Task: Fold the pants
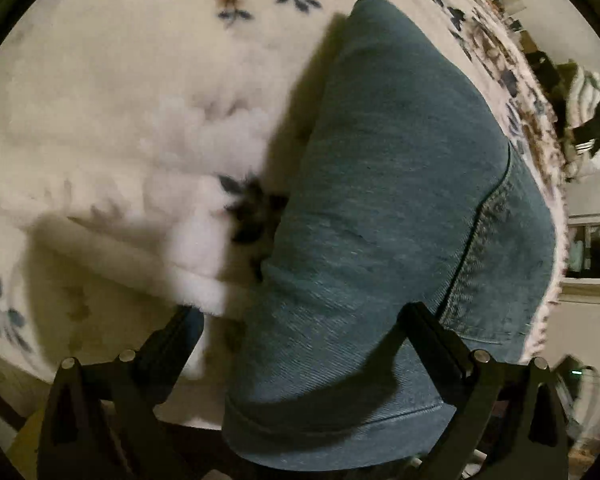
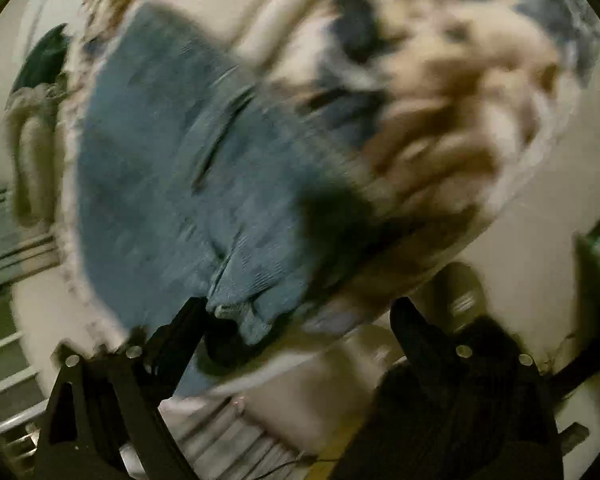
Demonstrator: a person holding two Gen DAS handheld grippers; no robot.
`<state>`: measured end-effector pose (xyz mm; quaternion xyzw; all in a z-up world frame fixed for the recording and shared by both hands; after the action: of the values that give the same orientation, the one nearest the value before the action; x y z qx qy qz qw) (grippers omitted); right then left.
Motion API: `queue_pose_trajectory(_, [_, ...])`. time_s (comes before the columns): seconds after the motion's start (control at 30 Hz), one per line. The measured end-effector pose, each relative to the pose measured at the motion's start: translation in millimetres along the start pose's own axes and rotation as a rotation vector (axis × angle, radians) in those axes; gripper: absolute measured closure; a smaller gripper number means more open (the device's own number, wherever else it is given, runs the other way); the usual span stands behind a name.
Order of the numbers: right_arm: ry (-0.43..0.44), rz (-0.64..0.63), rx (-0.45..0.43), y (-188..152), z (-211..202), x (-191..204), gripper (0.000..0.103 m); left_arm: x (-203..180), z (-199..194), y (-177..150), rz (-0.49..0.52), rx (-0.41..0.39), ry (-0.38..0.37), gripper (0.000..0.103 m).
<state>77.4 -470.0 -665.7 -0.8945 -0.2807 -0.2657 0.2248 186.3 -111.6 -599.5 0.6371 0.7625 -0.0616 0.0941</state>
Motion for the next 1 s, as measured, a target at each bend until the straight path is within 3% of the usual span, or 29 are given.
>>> queue_pose_trajectory(0.07, [0.064, 0.067, -0.004, 0, -1, -5, 0.009, 3, -5, 2, 0.008, 0.010, -0.016, 0.000])
queue_pose_trajectory(0.2, [0.290, -0.043, -0.003, -10, -10, 24, 0.008, 2, -16, 9, 0.032, -0.032, -0.057, 0.000])
queue_pose_trajectory(0.33, [0.261, -0.089, 0.089, -18, 33, 34, 0.007, 6, -5, 15, -0.005, -0.045, -0.105, 0.000])
queue_pose_trajectory(0.37, [0.269, -0.091, 0.093, -20, 44, 31, 0.000, 8, -4, 14, -0.009, -0.051, -0.111, 0.000])
queue_pose_trajectory(0.53, [0.388, -0.162, -0.009, -30, 45, 56, 0.000, 11, -3, 10, -0.023, -0.086, -0.148, 0.000])
queue_pose_trajectory(0.7, [0.467, -0.078, -0.026, -20, 49, 56, 0.000, 14, -4, 14, -0.033, -0.073, -0.171, 0.000])
queue_pose_trajectory(0.83, [0.581, -0.131, -0.052, -15, 23, 76, 0.000, 11, -4, 15, -0.017, -0.075, -0.168, 0.000])
queue_pose_trajectory(0.87, [0.569, -0.166, -0.058, -12, 21, 78, 0.000, 11, -4, 15, -0.013, -0.076, -0.165, 0.000])
queue_pose_trajectory(0.93, [0.424, -0.229, -0.037, -8, 33, 75, 0.000, 9, -3, 16, -0.007, -0.078, -0.159, 0.000])
queue_pose_trajectory(1.0, [0.391, -0.267, 0.002, -8, 45, 68, 0.000, 8, -3, 16, -0.013, -0.083, -0.156, 0.000])
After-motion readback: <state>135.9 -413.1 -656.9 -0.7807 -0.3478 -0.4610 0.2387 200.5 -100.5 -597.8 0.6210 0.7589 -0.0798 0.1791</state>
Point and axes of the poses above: each gripper's, at about its wrist camera, not at the fingertips, and z roughly the way its jaws point, x to its left, y to its top, the point moved 2 cm from there along z, roughly the way its jaws point, and after that the axes turned 10 degrees about y, right-handed, at the moved point
